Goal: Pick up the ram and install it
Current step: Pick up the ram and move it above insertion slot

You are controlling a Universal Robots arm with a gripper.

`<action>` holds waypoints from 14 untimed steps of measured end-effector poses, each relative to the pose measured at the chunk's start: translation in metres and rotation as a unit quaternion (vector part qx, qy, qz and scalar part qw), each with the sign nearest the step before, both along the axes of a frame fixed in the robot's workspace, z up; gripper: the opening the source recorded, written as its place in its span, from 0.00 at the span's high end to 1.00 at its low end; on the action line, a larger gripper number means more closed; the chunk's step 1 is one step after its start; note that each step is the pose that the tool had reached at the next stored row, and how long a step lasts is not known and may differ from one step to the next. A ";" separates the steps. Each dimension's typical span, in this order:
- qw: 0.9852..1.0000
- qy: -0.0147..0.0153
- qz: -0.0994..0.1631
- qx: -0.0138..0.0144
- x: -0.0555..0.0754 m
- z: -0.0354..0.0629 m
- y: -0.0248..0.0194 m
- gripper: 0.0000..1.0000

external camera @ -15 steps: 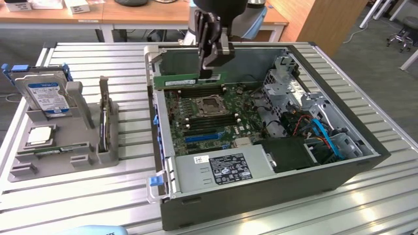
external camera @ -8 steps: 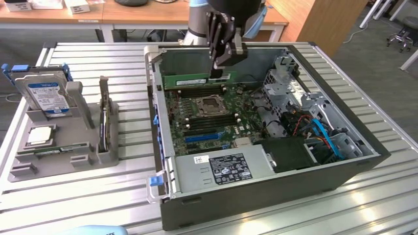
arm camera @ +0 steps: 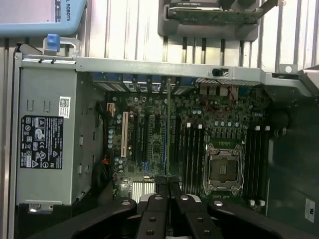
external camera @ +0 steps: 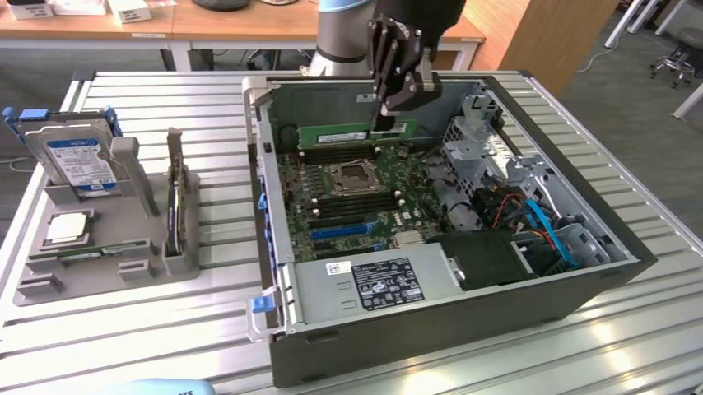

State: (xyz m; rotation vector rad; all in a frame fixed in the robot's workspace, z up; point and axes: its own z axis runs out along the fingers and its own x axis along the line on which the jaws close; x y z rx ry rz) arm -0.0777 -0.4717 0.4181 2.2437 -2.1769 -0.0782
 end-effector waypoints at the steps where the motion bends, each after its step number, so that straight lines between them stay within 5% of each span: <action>1: 1.000 0.000 0.000 0.000 0.003 0.0000 -0.0001 0.88; 14: 1.000 0.000 0.003 0.000 0.038 0.0001 -0.0012 0.88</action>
